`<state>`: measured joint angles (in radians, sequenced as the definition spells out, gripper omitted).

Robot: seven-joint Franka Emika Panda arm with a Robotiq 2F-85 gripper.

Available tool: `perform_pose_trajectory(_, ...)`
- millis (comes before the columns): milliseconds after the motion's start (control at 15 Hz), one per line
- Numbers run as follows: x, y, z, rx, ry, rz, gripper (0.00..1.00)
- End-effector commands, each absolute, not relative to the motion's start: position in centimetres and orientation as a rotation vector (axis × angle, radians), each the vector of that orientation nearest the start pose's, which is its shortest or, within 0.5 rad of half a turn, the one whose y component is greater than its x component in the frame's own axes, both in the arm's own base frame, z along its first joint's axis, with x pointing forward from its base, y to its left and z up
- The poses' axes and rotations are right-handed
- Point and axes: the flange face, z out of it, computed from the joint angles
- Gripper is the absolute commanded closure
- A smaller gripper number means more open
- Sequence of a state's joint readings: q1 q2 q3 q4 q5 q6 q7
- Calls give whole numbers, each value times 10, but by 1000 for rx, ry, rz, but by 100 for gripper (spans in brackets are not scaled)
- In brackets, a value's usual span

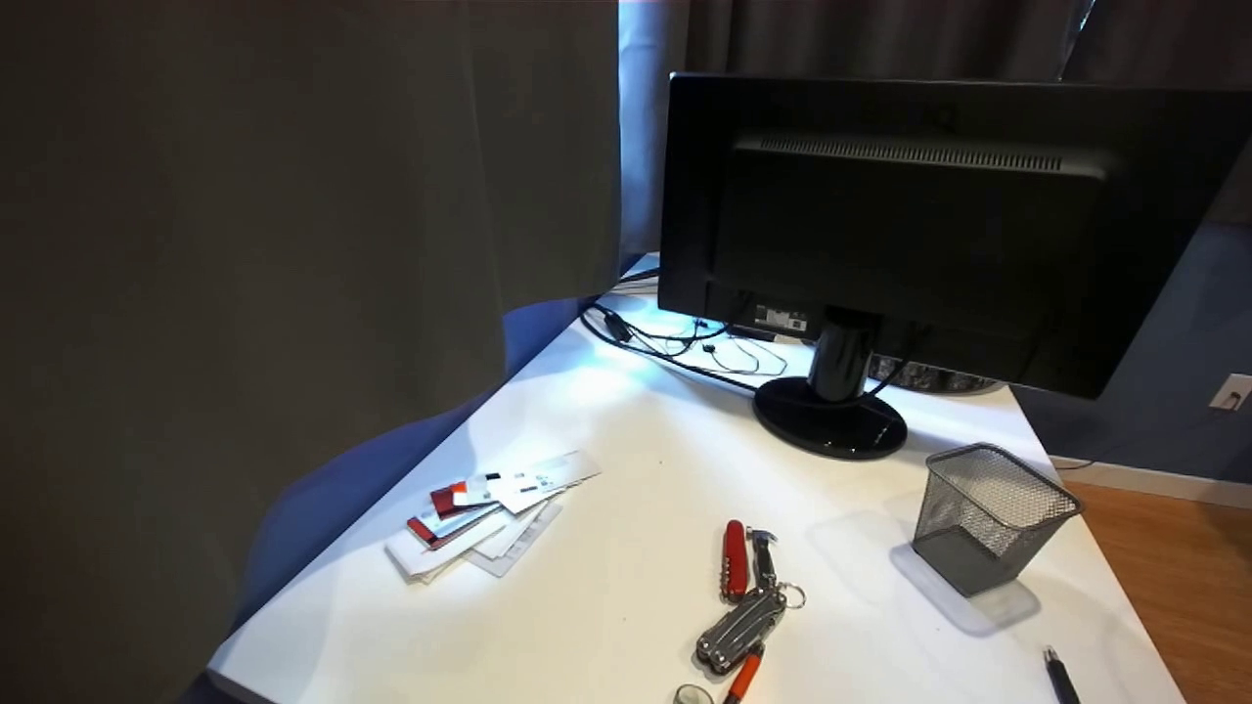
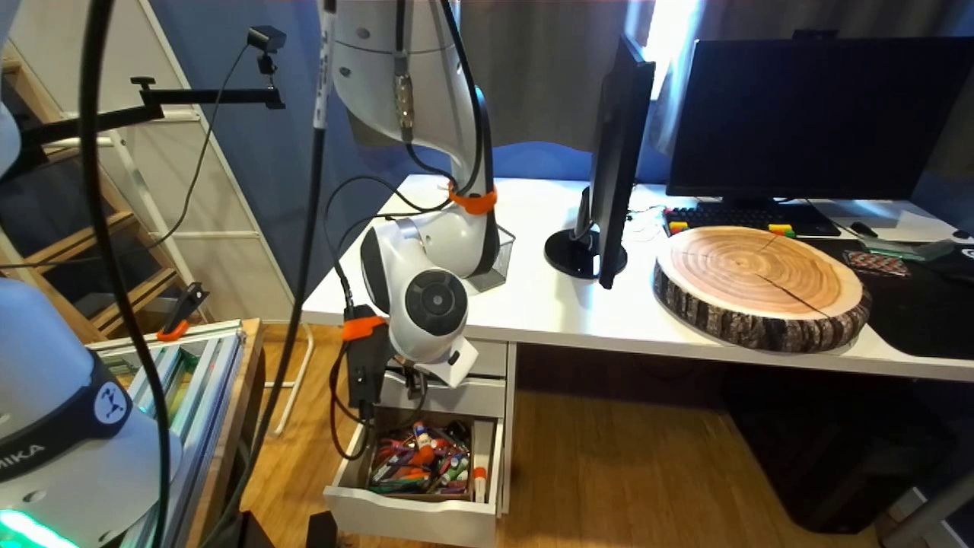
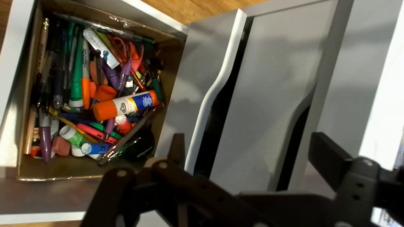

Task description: Open the second drawer from the top of the table, pick up the black pen from the table and put it in the second drawer from the top of the table, close the second open drawer from the top of the table

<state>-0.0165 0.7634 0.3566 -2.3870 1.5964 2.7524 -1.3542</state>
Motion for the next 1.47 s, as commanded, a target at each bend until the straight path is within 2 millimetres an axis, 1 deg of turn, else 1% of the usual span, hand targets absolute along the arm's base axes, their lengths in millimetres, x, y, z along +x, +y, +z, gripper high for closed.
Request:
perform_pose_trajectory(0, 350, 124, -29, -2513, 39, 159, 0)
perform_pose_trajectory(133, 355, 121, -41, -2515, 64, 148, 0)
perform_pose_trajectory(400, 366, 122, -66, -2510, 106, 104, 0)
perform_pose_trajectory(600, 371, 123, -85, -2498, 147, 66, 0)
perform_pose_trajectory(933, 371, 130, -111, -2475, 194, 18, 0)
perform_pose_trajectory(1400, 368, 136, -136, -2461, 287, -32, 0)
